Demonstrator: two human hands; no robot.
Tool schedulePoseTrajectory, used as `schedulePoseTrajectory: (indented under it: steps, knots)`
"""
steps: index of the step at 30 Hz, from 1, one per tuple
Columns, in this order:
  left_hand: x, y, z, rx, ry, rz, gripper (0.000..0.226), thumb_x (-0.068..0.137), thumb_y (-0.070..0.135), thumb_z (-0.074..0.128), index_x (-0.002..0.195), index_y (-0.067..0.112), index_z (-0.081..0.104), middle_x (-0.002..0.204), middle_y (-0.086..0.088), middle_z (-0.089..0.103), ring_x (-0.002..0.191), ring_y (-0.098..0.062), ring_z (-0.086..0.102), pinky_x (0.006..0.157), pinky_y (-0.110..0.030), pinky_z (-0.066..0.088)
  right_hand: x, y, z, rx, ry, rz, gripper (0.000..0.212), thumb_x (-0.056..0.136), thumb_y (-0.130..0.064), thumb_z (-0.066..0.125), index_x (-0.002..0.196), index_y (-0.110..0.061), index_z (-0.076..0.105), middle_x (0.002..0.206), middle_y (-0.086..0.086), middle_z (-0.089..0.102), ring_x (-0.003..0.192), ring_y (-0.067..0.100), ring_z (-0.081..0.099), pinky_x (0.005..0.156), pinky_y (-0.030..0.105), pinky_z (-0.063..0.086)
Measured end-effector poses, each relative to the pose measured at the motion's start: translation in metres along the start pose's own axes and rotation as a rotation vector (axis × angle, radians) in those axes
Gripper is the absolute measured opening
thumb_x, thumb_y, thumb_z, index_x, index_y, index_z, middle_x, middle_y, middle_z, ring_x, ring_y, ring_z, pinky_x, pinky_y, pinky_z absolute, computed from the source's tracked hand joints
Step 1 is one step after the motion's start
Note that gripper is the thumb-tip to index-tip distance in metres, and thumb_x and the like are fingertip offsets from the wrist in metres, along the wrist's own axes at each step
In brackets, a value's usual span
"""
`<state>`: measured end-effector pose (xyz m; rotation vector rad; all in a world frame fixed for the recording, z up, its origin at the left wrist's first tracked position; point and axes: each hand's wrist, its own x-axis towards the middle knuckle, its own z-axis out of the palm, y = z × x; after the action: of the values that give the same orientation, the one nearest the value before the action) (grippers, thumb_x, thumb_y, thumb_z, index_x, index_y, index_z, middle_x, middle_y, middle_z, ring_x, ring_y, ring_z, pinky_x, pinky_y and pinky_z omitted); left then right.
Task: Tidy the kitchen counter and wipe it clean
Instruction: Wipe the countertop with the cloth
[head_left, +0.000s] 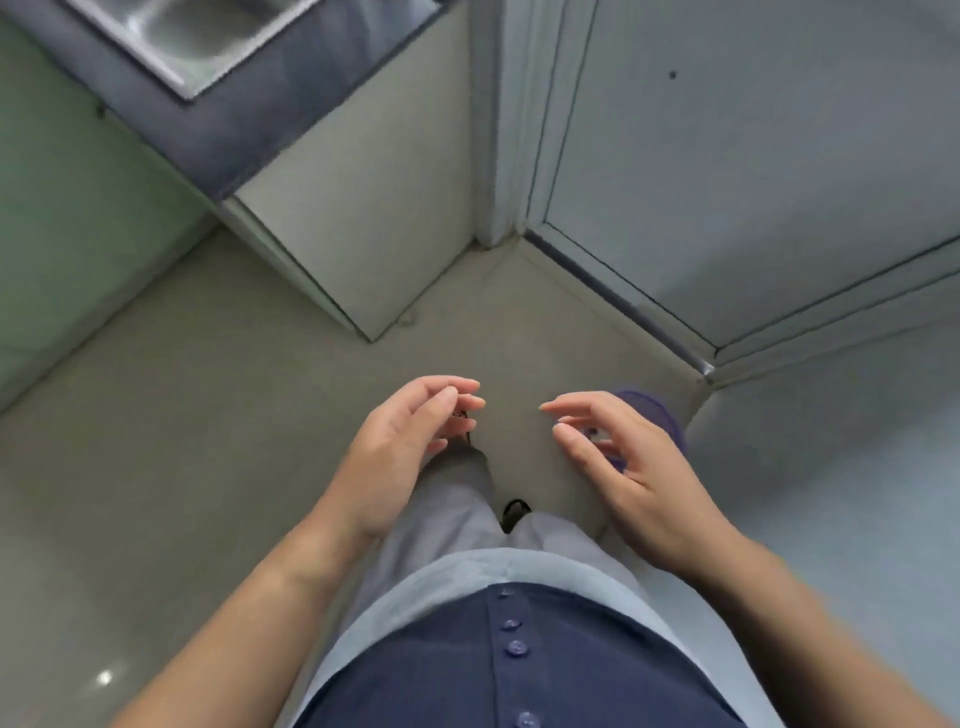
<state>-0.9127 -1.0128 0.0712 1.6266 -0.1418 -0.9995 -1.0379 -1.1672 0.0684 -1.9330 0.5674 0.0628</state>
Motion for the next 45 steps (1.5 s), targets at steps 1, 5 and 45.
schedulePoseTrajectory:
  steps: [1,5,45]
  knots:
    - [-0.011,-0.007,-0.011,-0.032,0.058,-0.004,0.030,0.079,0.039,0.044,0.095,0.025,0.065,0.099,0.004,0.069,0.089,-0.009,0.062,0.081,-0.023,0.043,0.005,-0.004,0.009,-0.018,-0.052,-0.025,0.037,0.080,-0.059,0.037,0.105,-0.038,0.056,0.107,-0.024,0.057,0.105,-0.002,0.053,0.085,0.014,0.042]
    - [-0.062,-0.033,-0.061,-0.159,0.324,-0.007,0.030,0.078,0.038,0.046,0.096,0.024,0.064,0.100,0.002,0.068,0.089,-0.007,0.061,0.082,-0.021,0.043,0.028,-0.033,0.060,-0.131,-0.318,-0.163,0.042,0.082,-0.059,0.036,0.106,-0.032,0.058,0.108,-0.023,0.057,0.105,-0.001,0.054,0.088,0.018,0.044]
    - [0.080,0.067,-0.724,-0.227,0.786,0.133,0.026,0.083,0.043,0.046,0.096,0.029,0.065,0.102,0.008,0.069,0.092,-0.003,0.062,0.072,-0.003,0.039,0.492,-0.452,0.526,-0.218,-0.651,-0.493,0.028,0.091,-0.040,0.045,0.102,-0.021,0.062,0.100,-0.009,0.062,0.094,-0.006,0.056,0.074,0.003,0.040]
